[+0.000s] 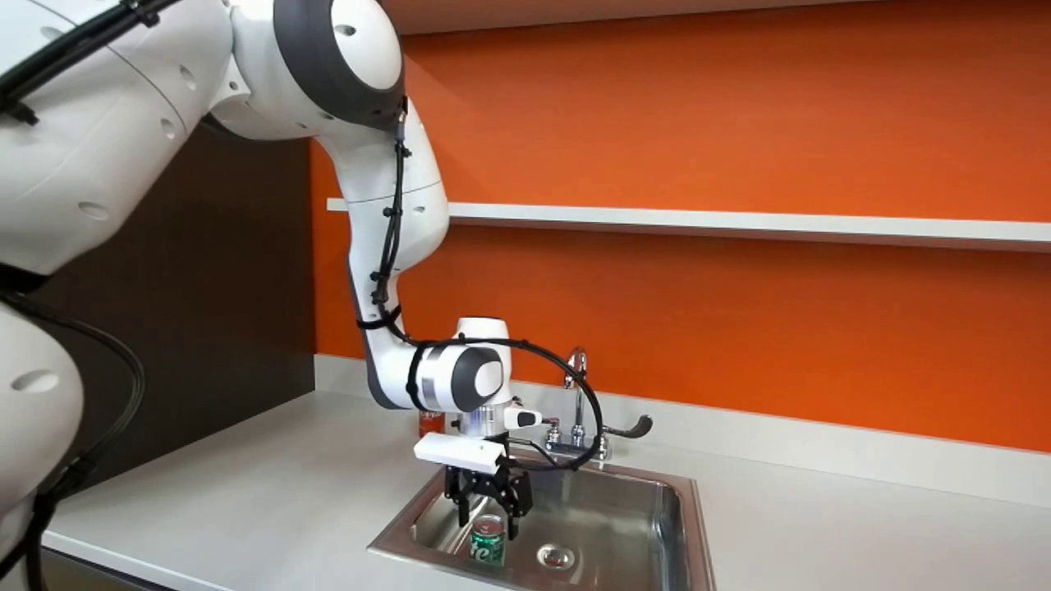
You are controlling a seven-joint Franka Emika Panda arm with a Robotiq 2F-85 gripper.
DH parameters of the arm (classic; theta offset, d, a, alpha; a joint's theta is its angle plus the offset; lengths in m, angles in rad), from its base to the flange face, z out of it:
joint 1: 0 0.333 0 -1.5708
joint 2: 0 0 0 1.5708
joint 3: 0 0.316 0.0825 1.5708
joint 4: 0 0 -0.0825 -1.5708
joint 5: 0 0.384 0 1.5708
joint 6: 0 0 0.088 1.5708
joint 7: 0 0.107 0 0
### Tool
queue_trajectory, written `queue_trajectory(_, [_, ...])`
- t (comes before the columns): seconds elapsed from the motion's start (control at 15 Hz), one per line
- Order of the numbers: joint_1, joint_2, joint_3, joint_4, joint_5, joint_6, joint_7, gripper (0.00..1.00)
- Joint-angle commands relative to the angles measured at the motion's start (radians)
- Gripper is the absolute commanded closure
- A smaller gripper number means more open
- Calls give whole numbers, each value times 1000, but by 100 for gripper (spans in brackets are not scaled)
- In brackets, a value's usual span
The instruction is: Remove the can from the sink and put it on the counter
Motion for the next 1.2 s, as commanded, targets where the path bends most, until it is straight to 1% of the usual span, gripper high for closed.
queue_trajectory(0.0, [8, 23, -2, 24, -7, -10, 23, 0])
queue_trajectory(0.53, [11, 52, -4, 41, -5, -6, 28, 0])
queue_trajectory(0.6, [11, 55, -3, 43, -4, -6, 28, 25])
queue_trajectory(0.67, [10, 57, -4, 45, -5, -4, 28, 26])
queue_trajectory(0.73, [10, 58, -3, 46, -4, -4, 28, 32])
queue_trajectory(0.8, [10, 60, -2, 47, -3, -4, 27, 42])
queue_trajectory(0.93, [9, 58, -1, 49, -2, -3, 27, 58])
queue_trajectory(1.0, [9, 56, 0, 49, -2, -4, 26, 61])
queue_trajectory(1.13, [11, 45, 0, 43, -2, -6, 27, 61])
